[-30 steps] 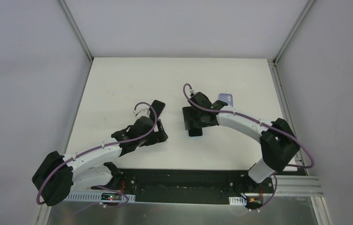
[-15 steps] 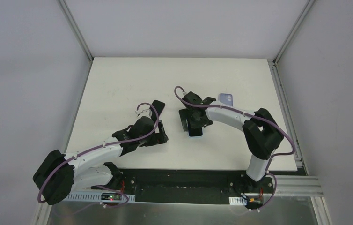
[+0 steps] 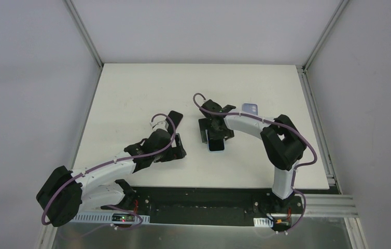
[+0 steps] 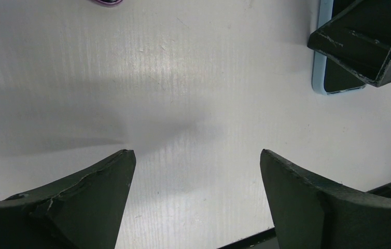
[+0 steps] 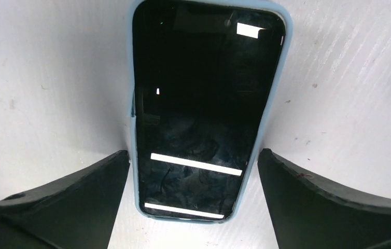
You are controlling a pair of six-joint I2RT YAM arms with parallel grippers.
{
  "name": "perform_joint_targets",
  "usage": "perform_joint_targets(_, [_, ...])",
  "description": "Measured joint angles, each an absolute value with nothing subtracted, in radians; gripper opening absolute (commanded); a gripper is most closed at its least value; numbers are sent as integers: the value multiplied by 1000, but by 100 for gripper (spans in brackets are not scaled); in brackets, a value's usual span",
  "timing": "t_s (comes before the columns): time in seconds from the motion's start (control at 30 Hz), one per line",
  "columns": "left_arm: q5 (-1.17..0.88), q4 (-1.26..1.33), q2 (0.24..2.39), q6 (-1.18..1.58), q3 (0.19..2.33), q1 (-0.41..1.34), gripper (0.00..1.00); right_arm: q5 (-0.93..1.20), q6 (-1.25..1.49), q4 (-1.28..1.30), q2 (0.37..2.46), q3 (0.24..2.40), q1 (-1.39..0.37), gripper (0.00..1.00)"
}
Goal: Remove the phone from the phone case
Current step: Pick up the phone at the center of the board.
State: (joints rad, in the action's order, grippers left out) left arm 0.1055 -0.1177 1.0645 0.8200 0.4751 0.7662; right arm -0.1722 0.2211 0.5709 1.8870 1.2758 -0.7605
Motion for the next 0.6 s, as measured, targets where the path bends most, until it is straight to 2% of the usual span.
perform_joint_targets(0.23, [106, -118, 1058, 824, 474, 766, 93, -171, 263, 562, 1894, 1283, -750, 92])
perform_joint_targets(0.47, [106, -118, 1058, 826, 474, 766, 93, -173, 277, 562, 1895, 1283, -748, 91])
perform_joint_targets(0.6, [106, -118, 1060, 827, 474, 766, 92, -173, 276, 563, 1895, 1282, -748, 81])
